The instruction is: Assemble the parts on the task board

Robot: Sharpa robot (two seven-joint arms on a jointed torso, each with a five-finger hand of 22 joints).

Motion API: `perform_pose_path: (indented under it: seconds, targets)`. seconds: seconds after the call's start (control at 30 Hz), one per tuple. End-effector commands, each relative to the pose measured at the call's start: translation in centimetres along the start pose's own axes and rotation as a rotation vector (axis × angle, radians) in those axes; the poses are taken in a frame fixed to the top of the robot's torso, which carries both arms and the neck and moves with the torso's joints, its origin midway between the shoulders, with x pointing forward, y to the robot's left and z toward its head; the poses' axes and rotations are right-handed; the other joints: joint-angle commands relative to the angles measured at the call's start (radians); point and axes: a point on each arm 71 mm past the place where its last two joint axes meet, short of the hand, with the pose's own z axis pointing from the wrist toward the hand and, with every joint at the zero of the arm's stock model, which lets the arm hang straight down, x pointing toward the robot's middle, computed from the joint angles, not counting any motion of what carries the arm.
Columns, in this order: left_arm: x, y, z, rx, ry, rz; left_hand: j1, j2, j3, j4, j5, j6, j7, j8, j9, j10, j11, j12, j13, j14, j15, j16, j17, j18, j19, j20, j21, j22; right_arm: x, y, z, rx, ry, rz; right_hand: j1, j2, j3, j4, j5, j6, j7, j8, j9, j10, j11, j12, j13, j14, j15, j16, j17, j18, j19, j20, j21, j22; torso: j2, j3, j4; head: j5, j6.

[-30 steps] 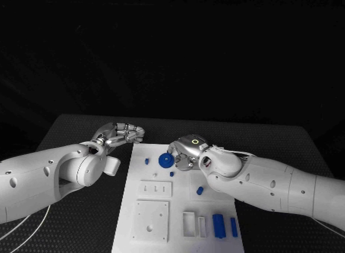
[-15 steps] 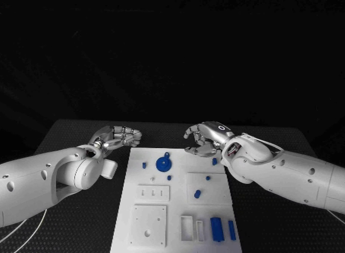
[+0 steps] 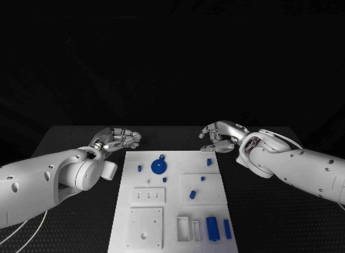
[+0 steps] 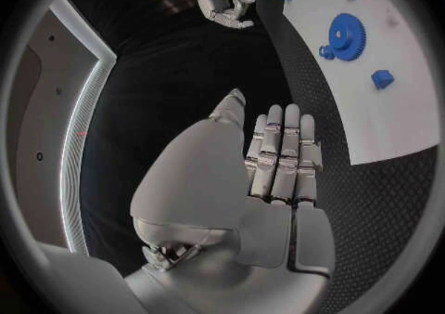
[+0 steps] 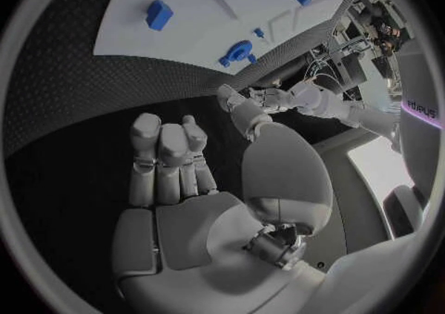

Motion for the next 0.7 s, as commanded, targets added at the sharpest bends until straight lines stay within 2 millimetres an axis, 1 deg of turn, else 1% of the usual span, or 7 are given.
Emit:
perform_pose_path:
  seconds: [0.03,0.1,0.13,0.27,0.43,0.6,0.7]
  targets:
    - [0.4,-0.1,0.0,0.016,0.032,-0.002,0.007,-0.004,-0.002,-0.001,-0.007,0.004,-0.001,0.001,0.001,0.007,-0.002,0.001,0.001,0.005,0.002,0.003,0.002,-0.001,-0.001,-0.002,0.003,0.001,0.5,-0.9,-0.3,-0.008,0.044,0.035,0.015,0.0,-0.011,-0.006,0.009,0.017,0.015,-0.001,-0.002,-0.012,0.0,0.002,0.0,-0.012,-0.001,-0.007,0.001,0.046,-0.013,0.003,-0.005,0.007,-0.002,0.0067,-0.0051,-0.002,-0.004]
    - [0.5,0.0,0.0,0.017,0.033,-0.002,0.008,-0.005,-0.002,-0.001,-0.008,0.004,-0.001,0.001,0.001,0.007,-0.002,0.001,0.001,0.005,0.002,0.003,0.002,-0.001,-0.001,-0.002,0.003,0.001,0.8,-1.9,-0.6,0.015,0.045,0.029,0.021,-0.001,-0.017,-0.012,0.011,0.013,0.016,-0.004,-0.003,-0.016,0.001,0.001,0.0,-0.016,-0.001,-0.009,0.001,0.046,-0.017,0.004,-0.007,0.007,-0.002,0.0082,-0.0057,-0.002,-0.004]
    - [0.5,0.0,0.0,0.016,0.034,-0.003,0.008,-0.005,-0.002,-0.001,-0.008,0.004,-0.001,0.001,0.001,0.007,-0.002,0.001,0.001,0.005,0.002,0.003,0.002,-0.001,-0.001,-0.002,0.003,0.001,1.0,-2.3,-0.6,0.022,0.049,0.029,0.023,-0.001,-0.018,-0.013,0.012,0.012,0.016,-0.005,-0.004,-0.016,0.002,0.001,-0.001,-0.017,0.0,-0.009,0.001,0.046,-0.018,0.004,-0.008,0.007,-0.002,0.0069,-0.0059,-0.002,-0.005]
    - [0.5,0.2,0.0,0.011,0.033,-0.003,0.008,-0.006,-0.003,-0.001,-0.008,0.004,-0.001,0.001,0.001,0.006,-0.002,0.0,0.001,0.004,0.003,0.003,0.002,-0.001,-0.002,-0.002,0.002,0.002,1.7,-3.4,-0.7,0.032,0.06,-0.015,0.03,-0.002,-0.023,-0.019,0.015,0.01,0.017,-0.007,-0.005,-0.02,0.003,0.001,-0.001,-0.02,0.001,-0.01,0.001,0.046,-0.021,0.004,-0.009,0.007,-0.002,0.008,-0.0069,-0.002,-0.011]
    - [0.5,0.3,0.0,0.01,0.034,-0.003,0.01,-0.007,-0.004,-0.001,-0.009,0.003,-0.001,0.0,0.001,0.006,-0.001,-0.001,0.0,0.004,0.002,0.002,0.002,-0.001,-0.001,-0.002,0.002,0.002,3.0,-4.1,-1.0,0.05,0.088,0.002,0.035,-0.005,-0.031,-0.023,0.025,0.009,0.018,-0.008,-0.006,-0.024,0.004,0.001,-0.001,-0.024,0.002,-0.01,0.002,0.046,-0.025,0.007,-0.011,0.007,-0.002,0.0039,-0.0025,-0.003,-0.014]
    - [0.4,0.3,0.0,0.01,0.033,-0.003,0.01,-0.006,-0.004,-0.001,-0.009,0.002,0.0,0.0,0.001,0.005,-0.001,-0.001,0.0,0.004,0.002,0.002,0.002,-0.001,-0.001,-0.002,0.002,0.002,3.6,-4.3,-1.2,0.053,0.101,0.006,0.036,-0.005,-0.035,-0.025,0.03,0.008,0.019,-0.009,-0.007,-0.025,0.004,0.001,-0.002,-0.026,0.002,-0.01,0.002,0.046,-0.026,0.008,-0.011,0.007,-0.002,0.0047,-0.0016,-0.001,-0.019]
    - [0.4,0.3,0.0,0.01,0.035,-0.004,0.011,-0.006,-0.004,-0.001,-0.009,0.002,0.0,-0.001,0.001,0.005,-0.001,-0.001,0.0,0.004,0.002,0.002,0.002,-0.001,-0.001,-0.002,0.002,0.002,3.7,-4.5,-1.4,0.058,0.105,0.005,0.037,-0.005,-0.037,-0.026,0.033,0.007,0.019,-0.01,-0.007,-0.026,0.004,0.001,-0.002,-0.026,0.002,-0.01,0.002,0.046,-0.027,0.008,-0.012,0.007,-0.002,0.0027,-0.0038,-0.002,-0.019]
